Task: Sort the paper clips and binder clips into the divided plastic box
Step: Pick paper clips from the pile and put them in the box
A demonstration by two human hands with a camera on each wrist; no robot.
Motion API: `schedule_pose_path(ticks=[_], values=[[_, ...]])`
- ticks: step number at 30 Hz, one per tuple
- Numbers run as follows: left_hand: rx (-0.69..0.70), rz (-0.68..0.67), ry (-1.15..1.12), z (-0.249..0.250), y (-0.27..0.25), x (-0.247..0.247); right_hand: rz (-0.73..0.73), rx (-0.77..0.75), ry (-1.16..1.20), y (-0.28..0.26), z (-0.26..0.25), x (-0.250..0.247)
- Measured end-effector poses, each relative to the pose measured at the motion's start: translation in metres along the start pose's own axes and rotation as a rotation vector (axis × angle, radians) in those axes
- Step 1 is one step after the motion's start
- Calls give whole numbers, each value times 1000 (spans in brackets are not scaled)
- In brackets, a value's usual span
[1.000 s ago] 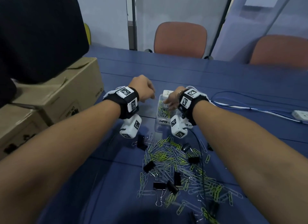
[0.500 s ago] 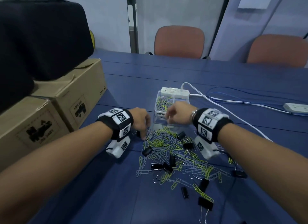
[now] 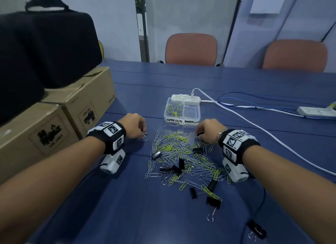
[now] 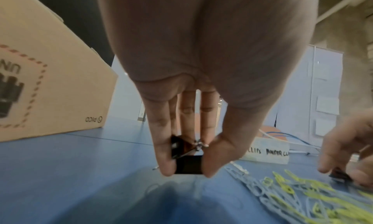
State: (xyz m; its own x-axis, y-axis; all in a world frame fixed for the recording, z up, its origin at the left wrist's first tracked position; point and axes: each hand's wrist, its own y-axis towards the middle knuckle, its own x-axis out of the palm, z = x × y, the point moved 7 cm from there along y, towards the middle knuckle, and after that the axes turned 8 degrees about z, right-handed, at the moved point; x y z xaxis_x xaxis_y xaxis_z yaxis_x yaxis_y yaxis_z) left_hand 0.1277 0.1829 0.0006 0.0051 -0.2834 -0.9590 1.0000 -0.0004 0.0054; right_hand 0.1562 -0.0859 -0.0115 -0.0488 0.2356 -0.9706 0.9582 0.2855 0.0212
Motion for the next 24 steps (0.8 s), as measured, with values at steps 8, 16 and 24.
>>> schedule_pose_path(ticks=[8, 16, 24], values=[[195, -48, 59, 37, -19, 10, -160, -109, -19, -28, -17, 0], [255, -224, 4, 71, -31, 38, -131, -104, -62, -36, -22, 13], [179, -123, -99, 60, -30, 25, -51, -80, 8, -42, -15, -8]])
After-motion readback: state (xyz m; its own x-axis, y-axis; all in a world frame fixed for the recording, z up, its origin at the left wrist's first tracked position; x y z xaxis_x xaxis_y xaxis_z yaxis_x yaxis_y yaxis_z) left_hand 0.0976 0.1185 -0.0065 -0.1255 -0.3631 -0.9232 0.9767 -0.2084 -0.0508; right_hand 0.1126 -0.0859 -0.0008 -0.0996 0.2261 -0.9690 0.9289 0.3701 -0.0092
